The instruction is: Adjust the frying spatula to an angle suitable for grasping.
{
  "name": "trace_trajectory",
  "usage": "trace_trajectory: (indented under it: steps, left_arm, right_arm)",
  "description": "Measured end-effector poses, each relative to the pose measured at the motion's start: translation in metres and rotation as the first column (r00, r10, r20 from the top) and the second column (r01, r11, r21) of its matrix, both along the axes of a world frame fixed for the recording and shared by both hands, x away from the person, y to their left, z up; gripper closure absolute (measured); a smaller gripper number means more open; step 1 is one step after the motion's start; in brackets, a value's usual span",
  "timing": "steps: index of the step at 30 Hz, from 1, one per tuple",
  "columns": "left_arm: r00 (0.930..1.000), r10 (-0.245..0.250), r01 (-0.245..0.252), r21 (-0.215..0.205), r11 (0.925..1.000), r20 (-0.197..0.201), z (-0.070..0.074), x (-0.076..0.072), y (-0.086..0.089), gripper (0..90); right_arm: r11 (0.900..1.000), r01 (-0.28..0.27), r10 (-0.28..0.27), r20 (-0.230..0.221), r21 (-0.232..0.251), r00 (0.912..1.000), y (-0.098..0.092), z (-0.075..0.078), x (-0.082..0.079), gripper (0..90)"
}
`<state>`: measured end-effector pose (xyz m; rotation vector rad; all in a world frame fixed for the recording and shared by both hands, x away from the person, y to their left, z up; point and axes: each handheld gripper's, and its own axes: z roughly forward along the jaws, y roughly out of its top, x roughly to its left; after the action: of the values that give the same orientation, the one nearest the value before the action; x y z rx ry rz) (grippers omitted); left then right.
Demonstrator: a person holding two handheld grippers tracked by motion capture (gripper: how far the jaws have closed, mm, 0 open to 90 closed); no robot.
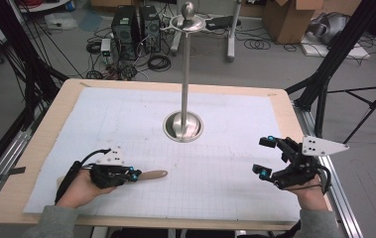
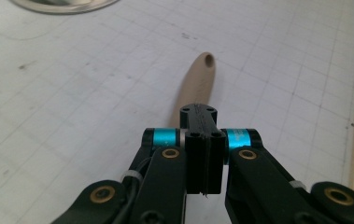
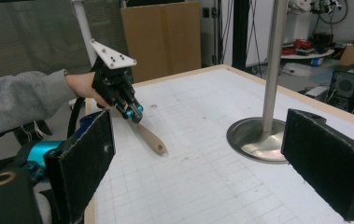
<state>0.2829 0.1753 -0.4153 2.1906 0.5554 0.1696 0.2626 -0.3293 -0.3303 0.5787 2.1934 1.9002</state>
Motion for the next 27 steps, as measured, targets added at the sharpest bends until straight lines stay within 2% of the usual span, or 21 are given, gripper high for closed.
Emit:
trace_trajectory:
  steps: [3, 4, 5, 13, 19, 23, 26, 27]
  left_arm:
    - [0.9994, -0.03, 0.03, -0.014, 0.9994, -0.016, -0.001, 0.002, -0.015, 89.7]
    - [0.9994, -0.03, 0.03, -0.014, 0.9994, -0.016, -0.001, 0.002, -0.015, 89.7]
    - [0.9984, -0.054, 0.054, -0.007, 0.9985, -0.016, -0.002, 0.003, -0.022, 89.7]
    - [0.9966, -0.08, 0.081, 0.028, 0.9963, -0.018, -0.008, 0.006, -0.041, 89.7]
    - [0.997, -0.075, 0.076, 0.046, 0.996, -0.016, -0.012, 0.006, -0.05, 89.7]
    - [0.998, -0.063, 0.063, 0.081, 0.9947, -0.009, -0.016, 0.006, -0.05, 89.7]
    - [0.9979, -0.064, 0.065, 0.092, 0.9937, -0.01, -0.019, 0.006, -0.052, 89.6]
    - [0.9977, -0.067, 0.067, 0.109, 0.9918, -0.007, -0.02, 0.006, -0.053, 89.6]
  right_arm:
    - [1.0, 0.002, -0.002, 0.004, -0.003, 1.0, 0.0, 0.0, 0.0, 8.6]
    - [1.0, 0.002, -0.002, 0.004, -0.003, 1.0, 0.0, 0.0, 0.0, 8.6]
    - [1.0, 0.003, -0.003, 0.005, -0.003, 1.0, 0.0, 0.0, -0.001, 8.6]
    - [1.0, 0.01, -0.01, 0.002, 0.001, 1.0, -0.002, 0.001, -0.004, 8.6]
    - [1.0, 0.016, -0.016, 0.007, 0.0, 0.9998, -0.005, 0.0, -0.003, 8.6]
    - [1.0, 0.014, -0.014, 0.007, 0.001, 0.9999, -0.005, -0.001, -0.004, 8.6]
    - [1.0, 0.016, -0.016, 0.008, -0.001, 0.9998, -0.005, -0.001, -0.003, 8.6]
    - [1.0, 0.014, -0.014, 0.003, 0.0, 0.9999, -0.005, -0.001, -0.003, 8.6]
